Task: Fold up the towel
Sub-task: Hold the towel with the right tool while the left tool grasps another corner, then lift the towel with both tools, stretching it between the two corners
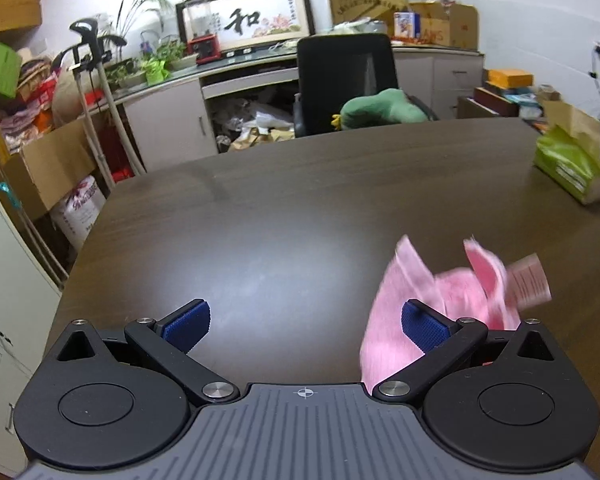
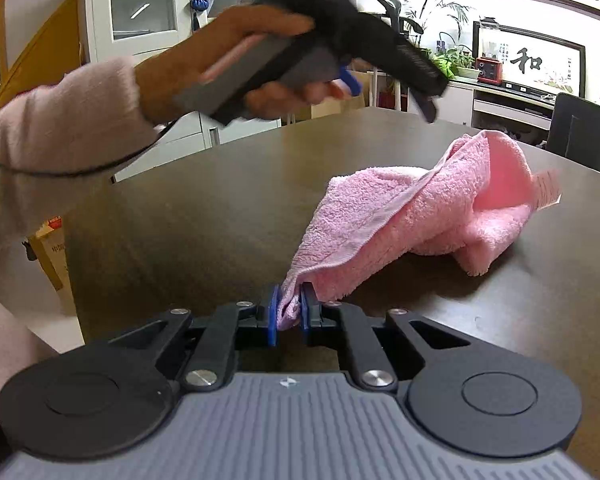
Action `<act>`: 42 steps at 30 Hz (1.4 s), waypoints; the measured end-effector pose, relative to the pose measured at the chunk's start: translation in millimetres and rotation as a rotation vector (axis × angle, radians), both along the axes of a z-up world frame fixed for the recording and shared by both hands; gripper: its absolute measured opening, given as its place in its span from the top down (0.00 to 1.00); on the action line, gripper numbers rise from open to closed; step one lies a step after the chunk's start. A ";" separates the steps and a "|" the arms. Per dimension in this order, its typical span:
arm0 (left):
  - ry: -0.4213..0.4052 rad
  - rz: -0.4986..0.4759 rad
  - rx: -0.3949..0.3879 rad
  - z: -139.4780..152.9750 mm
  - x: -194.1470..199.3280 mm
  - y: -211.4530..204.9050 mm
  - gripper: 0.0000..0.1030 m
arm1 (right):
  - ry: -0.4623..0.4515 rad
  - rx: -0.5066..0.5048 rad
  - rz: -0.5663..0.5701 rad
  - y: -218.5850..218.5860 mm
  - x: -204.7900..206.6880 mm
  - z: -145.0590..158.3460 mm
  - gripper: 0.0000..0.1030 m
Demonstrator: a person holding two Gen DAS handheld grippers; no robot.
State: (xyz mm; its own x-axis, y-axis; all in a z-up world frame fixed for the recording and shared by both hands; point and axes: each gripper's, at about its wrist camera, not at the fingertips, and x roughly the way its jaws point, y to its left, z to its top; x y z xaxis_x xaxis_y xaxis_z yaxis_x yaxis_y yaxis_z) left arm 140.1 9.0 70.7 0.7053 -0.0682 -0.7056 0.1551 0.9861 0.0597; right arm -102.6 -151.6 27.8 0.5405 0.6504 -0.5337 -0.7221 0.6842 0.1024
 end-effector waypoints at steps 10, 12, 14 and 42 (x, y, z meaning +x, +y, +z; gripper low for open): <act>0.122 -0.021 -0.056 -15.1 38.3 -27.2 0.00 | 0.019 0.027 0.008 -4.6 3.3 -0.2 0.86; 0.142 -0.041 -0.085 -16.5 39.7 -28.0 0.00 | 0.026 0.037 0.009 -6.1 2.8 -0.4 0.85; 0.148 -0.054 -0.097 -16.6 39.7 -29.3 0.02 | 0.033 0.044 0.008 -7.0 3.3 -0.6 0.84; -0.024 -0.013 -0.041 4.9 -6.1 -12.2 0.99 | 0.022 0.094 -0.145 -22.8 3.1 3.6 0.77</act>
